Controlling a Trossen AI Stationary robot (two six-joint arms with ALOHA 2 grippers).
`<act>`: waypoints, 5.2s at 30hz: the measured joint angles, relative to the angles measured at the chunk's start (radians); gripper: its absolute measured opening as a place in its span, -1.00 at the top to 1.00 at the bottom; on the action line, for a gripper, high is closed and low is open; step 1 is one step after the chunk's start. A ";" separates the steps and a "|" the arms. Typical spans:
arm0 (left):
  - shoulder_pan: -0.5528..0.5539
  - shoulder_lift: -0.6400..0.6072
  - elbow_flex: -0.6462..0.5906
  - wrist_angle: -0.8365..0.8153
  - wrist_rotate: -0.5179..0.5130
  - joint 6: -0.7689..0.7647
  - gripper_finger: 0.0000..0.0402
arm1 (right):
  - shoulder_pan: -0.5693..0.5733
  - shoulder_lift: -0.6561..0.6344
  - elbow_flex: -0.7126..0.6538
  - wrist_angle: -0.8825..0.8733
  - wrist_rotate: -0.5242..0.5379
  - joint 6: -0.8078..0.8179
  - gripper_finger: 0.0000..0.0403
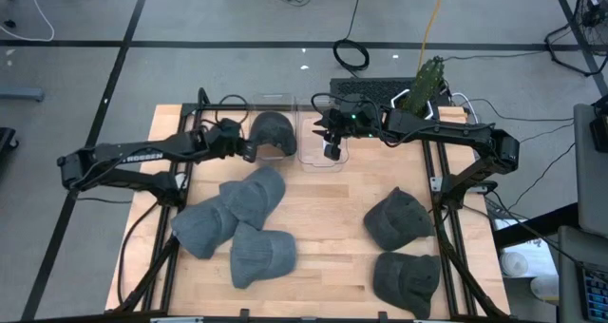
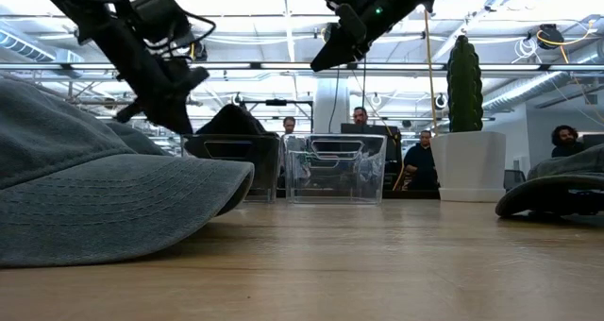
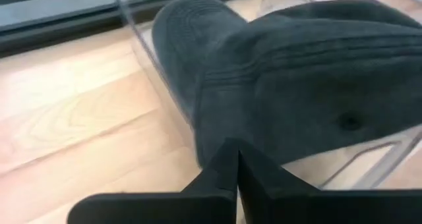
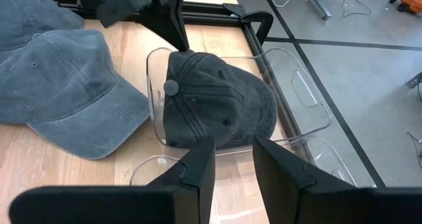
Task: Pick & Place hat
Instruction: Put the top black cap into the left transparent bin, then adjust the left transparent bin, then adjust the black cap in the left transparent bin
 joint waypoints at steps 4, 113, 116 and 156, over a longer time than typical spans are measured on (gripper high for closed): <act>0.002 0.069 0.002 0.020 0.002 0.004 1.00 | 0.000 0.000 0.000 0.000 0.000 0.004 0.55; 0.473 0.342 0.088 0.390 0.221 0.395 0.98 | 0.000 0.000 0.000 -0.031 0.000 0.008 0.55; 0.471 0.314 0.087 0.427 0.298 0.452 0.98 | 0.000 0.000 0.000 -0.032 0.000 0.008 0.55; 0.234 0.831 0.927 -0.575 0.265 0.596 1.00 | 0.000 0.000 0.000 -0.084 0.000 -0.007 0.55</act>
